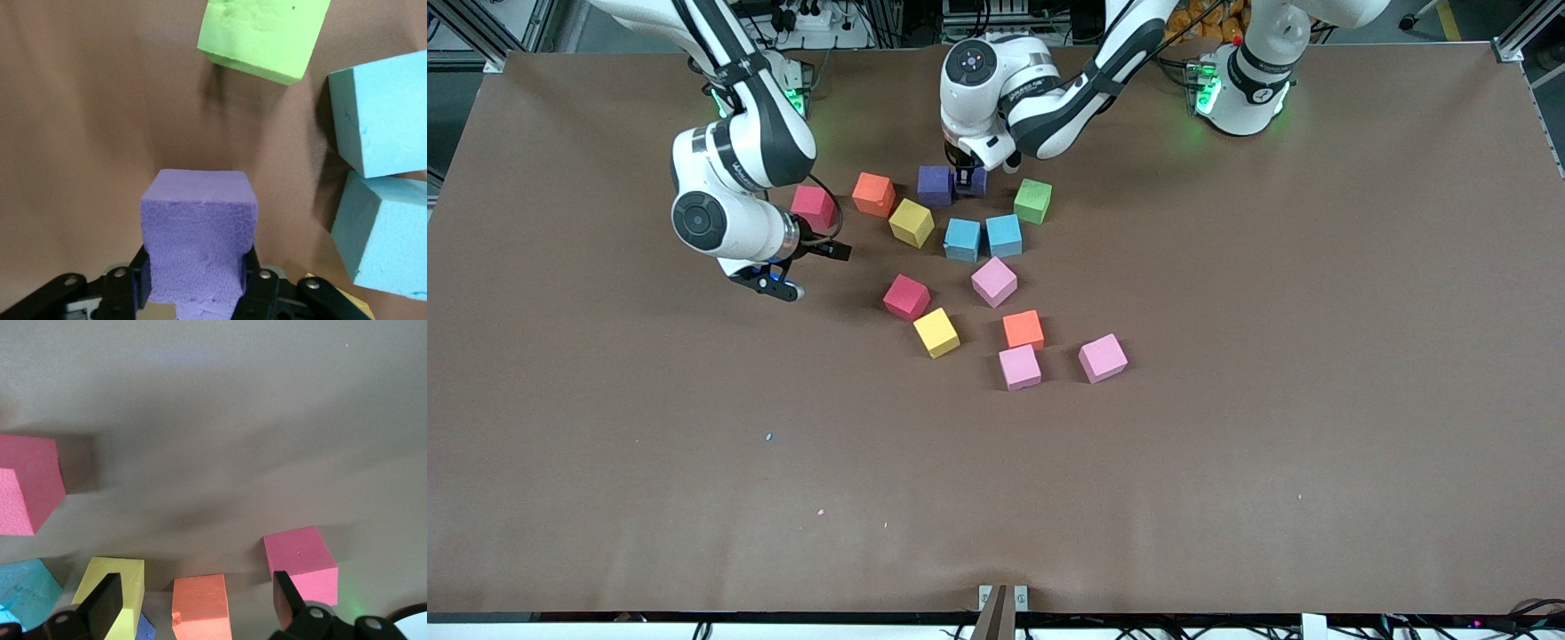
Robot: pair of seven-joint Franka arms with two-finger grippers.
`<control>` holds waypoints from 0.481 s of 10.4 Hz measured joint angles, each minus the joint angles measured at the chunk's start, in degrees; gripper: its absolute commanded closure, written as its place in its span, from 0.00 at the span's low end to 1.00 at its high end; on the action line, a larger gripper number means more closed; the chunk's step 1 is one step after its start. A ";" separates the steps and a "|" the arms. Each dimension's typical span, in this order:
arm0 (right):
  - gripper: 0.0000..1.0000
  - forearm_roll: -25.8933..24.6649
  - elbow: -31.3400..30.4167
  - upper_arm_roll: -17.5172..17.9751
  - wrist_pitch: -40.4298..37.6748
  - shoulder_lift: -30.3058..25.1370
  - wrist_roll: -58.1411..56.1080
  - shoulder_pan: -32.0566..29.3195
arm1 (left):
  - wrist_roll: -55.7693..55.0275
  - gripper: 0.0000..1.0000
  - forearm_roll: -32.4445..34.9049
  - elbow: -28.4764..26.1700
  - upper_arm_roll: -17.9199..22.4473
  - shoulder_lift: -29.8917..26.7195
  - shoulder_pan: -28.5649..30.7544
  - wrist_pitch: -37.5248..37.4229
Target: Arrange 11 blocks into digit 3
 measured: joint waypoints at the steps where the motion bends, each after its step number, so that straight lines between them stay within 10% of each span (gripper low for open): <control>1: 0.00 0.00 0.00 0.00 0.00 0.02 0.00 0.00 | -0.20 1.00 0.00 0.70 0.02 0.38 0.00 0.05; 5: 0.00 0.00 0.00 0.00 0.00 0.05 0.00 0.00 | -0.65 1.00 0.00 2.58 0.23 2.51 -0.36 0.05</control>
